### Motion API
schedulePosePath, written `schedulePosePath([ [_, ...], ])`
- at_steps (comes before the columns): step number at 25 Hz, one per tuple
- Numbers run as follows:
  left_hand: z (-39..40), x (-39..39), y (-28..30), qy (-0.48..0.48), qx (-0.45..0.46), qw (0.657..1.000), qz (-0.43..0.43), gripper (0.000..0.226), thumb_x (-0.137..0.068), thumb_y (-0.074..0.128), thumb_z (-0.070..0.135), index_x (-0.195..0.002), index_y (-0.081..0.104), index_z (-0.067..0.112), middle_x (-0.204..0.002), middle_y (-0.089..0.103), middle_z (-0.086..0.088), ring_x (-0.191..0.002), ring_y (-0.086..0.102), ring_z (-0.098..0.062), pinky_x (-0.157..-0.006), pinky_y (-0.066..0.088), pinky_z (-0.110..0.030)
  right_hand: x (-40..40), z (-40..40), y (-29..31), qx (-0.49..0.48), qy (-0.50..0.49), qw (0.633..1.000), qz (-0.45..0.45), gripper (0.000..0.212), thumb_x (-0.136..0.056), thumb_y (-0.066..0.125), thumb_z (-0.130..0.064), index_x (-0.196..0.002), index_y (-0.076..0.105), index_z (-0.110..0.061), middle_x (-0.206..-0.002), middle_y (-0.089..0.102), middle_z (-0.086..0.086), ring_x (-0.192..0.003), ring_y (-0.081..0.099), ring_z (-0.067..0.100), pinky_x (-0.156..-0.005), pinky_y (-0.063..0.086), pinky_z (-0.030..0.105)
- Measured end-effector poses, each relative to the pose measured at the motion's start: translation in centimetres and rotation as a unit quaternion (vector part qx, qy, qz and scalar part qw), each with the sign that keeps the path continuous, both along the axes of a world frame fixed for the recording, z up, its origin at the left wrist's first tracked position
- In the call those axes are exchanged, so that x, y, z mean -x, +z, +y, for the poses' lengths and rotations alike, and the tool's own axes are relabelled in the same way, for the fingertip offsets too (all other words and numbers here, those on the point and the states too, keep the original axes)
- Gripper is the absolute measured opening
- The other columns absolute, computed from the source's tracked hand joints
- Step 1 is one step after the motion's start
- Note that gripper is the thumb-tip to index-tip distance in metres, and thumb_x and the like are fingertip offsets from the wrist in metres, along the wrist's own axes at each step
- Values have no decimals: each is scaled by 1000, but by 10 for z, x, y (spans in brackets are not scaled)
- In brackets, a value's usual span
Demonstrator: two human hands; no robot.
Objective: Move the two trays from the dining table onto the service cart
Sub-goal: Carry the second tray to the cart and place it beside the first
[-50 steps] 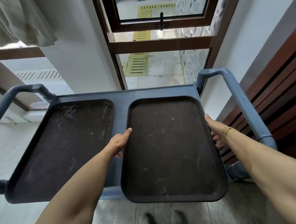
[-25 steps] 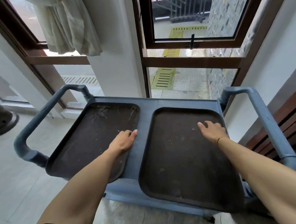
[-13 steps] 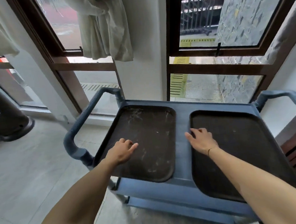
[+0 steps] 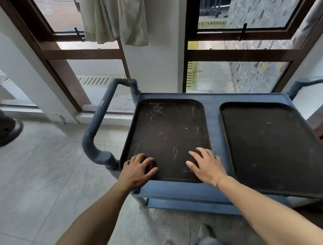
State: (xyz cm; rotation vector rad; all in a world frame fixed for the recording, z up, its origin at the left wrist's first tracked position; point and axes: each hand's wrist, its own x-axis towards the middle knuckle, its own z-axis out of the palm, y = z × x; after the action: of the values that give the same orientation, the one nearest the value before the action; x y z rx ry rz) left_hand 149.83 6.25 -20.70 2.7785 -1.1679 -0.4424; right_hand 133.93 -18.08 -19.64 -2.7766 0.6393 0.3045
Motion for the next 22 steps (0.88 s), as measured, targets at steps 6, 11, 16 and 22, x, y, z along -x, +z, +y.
schedulePosePath([
  [6, 17, 2, -8, -49, -19, 999, -15, 84, -81, 9, 86, -153, 22, 46, -165, 15, 3, -152, 9, -22, -121, 4, -58, -3, 23, -19, 101, 68, 993, 7, 77, -87, 2, -72, -151, 29, -38, -162, 24, 0, -152, 5, 29, -111, -7, 70],
  [11, 17, 0, -15, -65, -31, 997, -19, 88, -76, 10, 92, -154, 9, 51, -168, 3, 7, -154, -1, -21, -120, 1, -61, -7, 36, -30, 65, 83, 994, 18, 85, -74, -6, -89, -150, 10, -54, -166, 9, -5, -152, 2, 33, -108, -4, 73],
  [16, 14, -6, -22, -69, -34, 997, -30, 87, -76, 8, 92, -153, 5, 53, -168, 0, 8, -154, -2, -22, -119, 1, -62, -12, 36, -32, 70, 89, 993, 34, 90, -66, -1, -97, -147, 0, -60, -167, 0, -6, -151, -4, 36, -104, -12, 76],
  [22, 10, -14, -29, -71, -16, 996, -43, 87, -76, 7, 93, -153, 6, 52, -168, 4, 7, -154, 1, -23, -118, 1, -63, -19, 32, -34, 77, 85, 993, 29, 89, -64, 0, -99, -145, -3, -63, -167, 0, -8, -151, -4, 35, -104, -13, 75],
])
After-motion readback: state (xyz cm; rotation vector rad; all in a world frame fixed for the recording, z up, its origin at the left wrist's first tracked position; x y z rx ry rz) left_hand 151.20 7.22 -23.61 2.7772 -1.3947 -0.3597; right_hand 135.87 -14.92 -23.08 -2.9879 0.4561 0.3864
